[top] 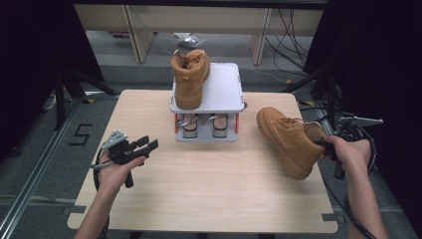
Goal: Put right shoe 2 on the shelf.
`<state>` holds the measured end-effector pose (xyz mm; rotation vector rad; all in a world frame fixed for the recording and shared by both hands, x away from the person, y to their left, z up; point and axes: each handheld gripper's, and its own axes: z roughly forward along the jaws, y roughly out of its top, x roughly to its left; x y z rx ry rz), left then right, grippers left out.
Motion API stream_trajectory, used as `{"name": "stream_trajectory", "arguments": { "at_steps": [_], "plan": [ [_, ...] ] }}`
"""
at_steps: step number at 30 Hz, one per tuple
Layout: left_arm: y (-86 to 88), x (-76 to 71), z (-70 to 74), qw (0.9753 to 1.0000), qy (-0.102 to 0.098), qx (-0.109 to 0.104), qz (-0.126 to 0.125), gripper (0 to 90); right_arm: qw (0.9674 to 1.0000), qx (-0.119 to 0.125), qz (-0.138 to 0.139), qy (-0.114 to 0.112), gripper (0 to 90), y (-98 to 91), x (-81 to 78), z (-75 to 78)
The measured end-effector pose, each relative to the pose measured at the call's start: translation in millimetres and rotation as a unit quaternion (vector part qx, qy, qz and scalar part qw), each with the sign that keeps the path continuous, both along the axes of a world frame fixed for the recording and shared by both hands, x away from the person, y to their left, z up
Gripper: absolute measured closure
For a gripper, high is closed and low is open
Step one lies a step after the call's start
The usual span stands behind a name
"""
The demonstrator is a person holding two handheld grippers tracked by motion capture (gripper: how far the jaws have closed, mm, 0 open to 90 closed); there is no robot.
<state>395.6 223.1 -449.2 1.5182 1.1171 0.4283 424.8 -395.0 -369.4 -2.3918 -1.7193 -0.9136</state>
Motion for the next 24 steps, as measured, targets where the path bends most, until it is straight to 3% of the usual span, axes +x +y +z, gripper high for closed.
{"name": "stream_trajectory", "arguments": {
  "at_steps": [5,6,7,12,13,15,16,19,20,24],
  "plan": [
    [0.5,-0.4,0.2,1.0000,0.000,-0.002,0.001,51.3,1.0000,0.006,-0.005,-0.006,82.1,-0.7,2.0,1.9],
    [0.5,-0.4,0.1,1.0000,0.000,-0.002,0.001,51.3,0.9997,0.016,-0.017,0.000,82.1,0.1,2.4,3.0],
    [0.5,-0.3,0.0,1.0000,-0.001,-0.002,0.001,51.3,0.9998,0.010,-0.009,-0.015,82.1,-1.3,2.4,1.9],
    [0.9,-0.3,-0.4,1.0000,0.000,-0.004,0.002,51.3,0.9994,0.020,-0.027,-0.008,82.1,0.2,4.9,6.8],
    [1.3,-0.3,-0.6,1.0000,0.000,-0.004,0.003,51.3,0.9995,0.010,-0.025,-0.017,82.1,-0.8,5.4,6.9],
    [1.1,-0.4,-0.4,1.0000,-0.001,-0.005,0.003,51.4,0.9994,0.015,-0.019,-0.023,82.0,-2.0,5.8,8.3],
    [1.0,-0.4,-0.3,1.0000,-0.001,-0.006,0.003,51.4,0.9994,0.018,-0.024,-0.015,82.0,-1.0,7.0,9.7],
    [1.0,-0.6,-0.2,1.0000,-0.001,-0.005,0.002,51.4,0.9991,0.020,-0.024,-0.029,82.0,-1.1,8.1,10.9],
    [1.1,-0.7,-0.2,1.0000,-0.001,-0.005,0.002,51.4,0.9990,0.022,-0.032,-0.020,82.0,-0.2,9.6,12.6],
    [1.8,-0.4,-0.3,1.0000,0.000,-0.006,0.004,51.4,0.9986,0.031,-0.035,-0.026,82.0,1.3,12.2,15.1]
  ]
}}
